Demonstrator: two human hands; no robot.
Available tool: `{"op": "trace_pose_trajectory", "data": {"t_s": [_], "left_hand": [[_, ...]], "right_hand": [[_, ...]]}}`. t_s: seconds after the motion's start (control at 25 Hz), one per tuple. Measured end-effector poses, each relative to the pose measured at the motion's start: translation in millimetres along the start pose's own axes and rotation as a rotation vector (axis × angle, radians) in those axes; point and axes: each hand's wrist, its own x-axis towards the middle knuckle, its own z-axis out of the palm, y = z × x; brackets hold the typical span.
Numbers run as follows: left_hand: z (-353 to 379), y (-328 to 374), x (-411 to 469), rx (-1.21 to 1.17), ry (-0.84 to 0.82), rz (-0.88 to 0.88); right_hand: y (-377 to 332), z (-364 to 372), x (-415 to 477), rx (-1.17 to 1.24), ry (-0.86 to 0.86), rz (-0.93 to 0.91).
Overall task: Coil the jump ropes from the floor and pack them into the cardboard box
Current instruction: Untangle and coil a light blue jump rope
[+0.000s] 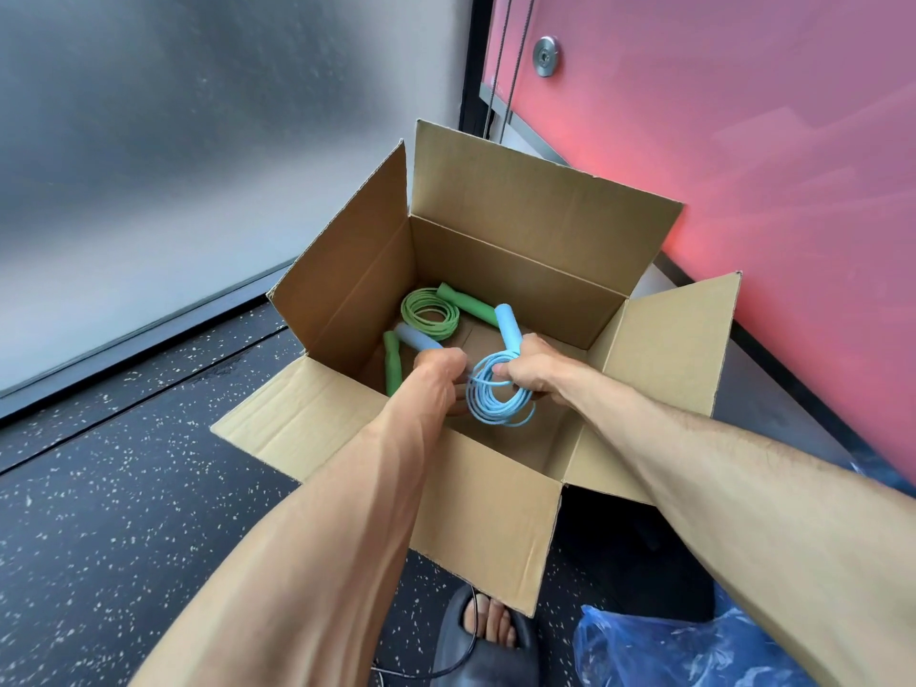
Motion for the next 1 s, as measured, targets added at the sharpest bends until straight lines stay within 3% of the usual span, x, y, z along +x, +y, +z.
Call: {"op": "trace_pose_trajectory", "data": {"t_s": [0.28, 0.44, 0.64, 0.72, 0.88, 1.0], "left_hand": [[6.0, -5.2, 7.6, 1.060, -0.022, 0.108], [15.5, -20.2, 12.2, 1.428, -0.020, 0.090], [35.2, -34.3, 21.8, 1.587, -0.082, 0.129], [37.5, -36.4, 24.4, 1.566, -0.106, 0.181], [30.9, -35.0, 15.2, 1.489, -0.105, 0.233], [24.2, -23.3, 10.1, 1.445, -0.136, 0.196]], "right_hand": [[17.9, 17.6, 7.6, -0.606, -0.219, 0.013], [22.2, 27.6, 7.7, -0.839, -0.215, 0.057], [26.1, 21.2, 13.1, -1.180, -0.140, 0.013], [30.3, 22.7, 13.6, -1.213, -0.136, -0.040], [27.2, 11.5, 6.4, -1.056, -0.185, -0.143], [10.8, -3.4, 8.4, -0.906, -0.303, -0.025]]}}
